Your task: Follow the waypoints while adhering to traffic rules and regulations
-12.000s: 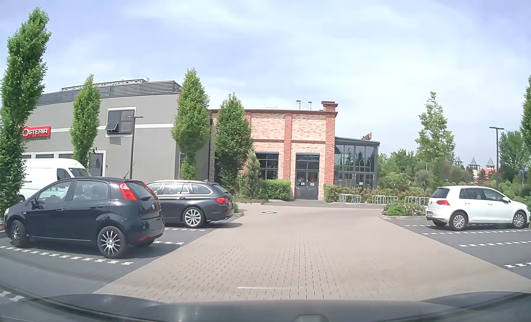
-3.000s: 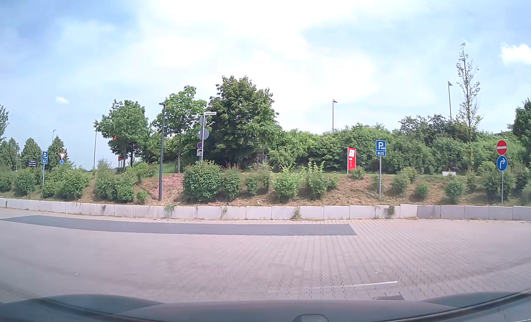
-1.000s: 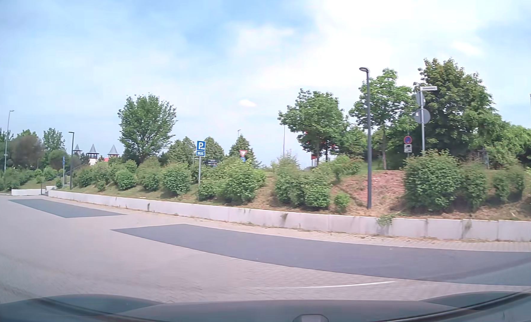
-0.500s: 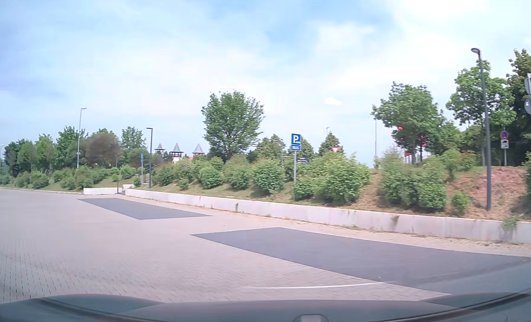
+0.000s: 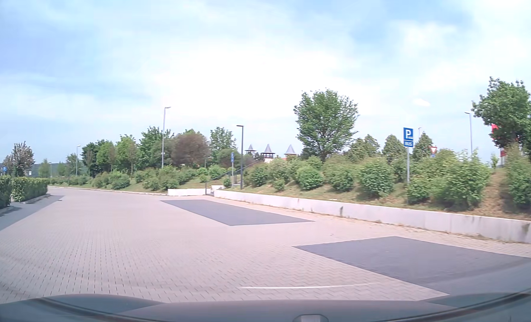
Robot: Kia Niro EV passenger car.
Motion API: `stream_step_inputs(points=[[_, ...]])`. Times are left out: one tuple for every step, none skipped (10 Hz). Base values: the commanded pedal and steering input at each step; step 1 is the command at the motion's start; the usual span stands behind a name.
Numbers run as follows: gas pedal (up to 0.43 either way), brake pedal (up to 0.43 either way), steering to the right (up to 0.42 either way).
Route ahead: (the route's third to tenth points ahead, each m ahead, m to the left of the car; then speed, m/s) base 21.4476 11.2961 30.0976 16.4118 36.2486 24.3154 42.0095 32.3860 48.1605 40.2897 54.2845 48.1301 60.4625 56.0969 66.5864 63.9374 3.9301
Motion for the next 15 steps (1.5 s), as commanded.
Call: stream_step_inputs(points=[[0.138,0.000,-0.485],[0.138,0.000,-0.450],[0.150,0.000,-0.413],[0.150,0.000,-0.380],[0.150,0.000,-0.340],[0.150,0.000,-0.296],[0.150,0.000,-0.263],[0.150,0.000,-0.221],[0.150,0.000,-0.188],[0.150,0.000,-0.163],[0.150,0.000,-0.139],[0.150,0.000,-0.119],[0.150,0.000,-0.107],[0.150,0.000,-0.095],[0.150,0.000,-0.087]])
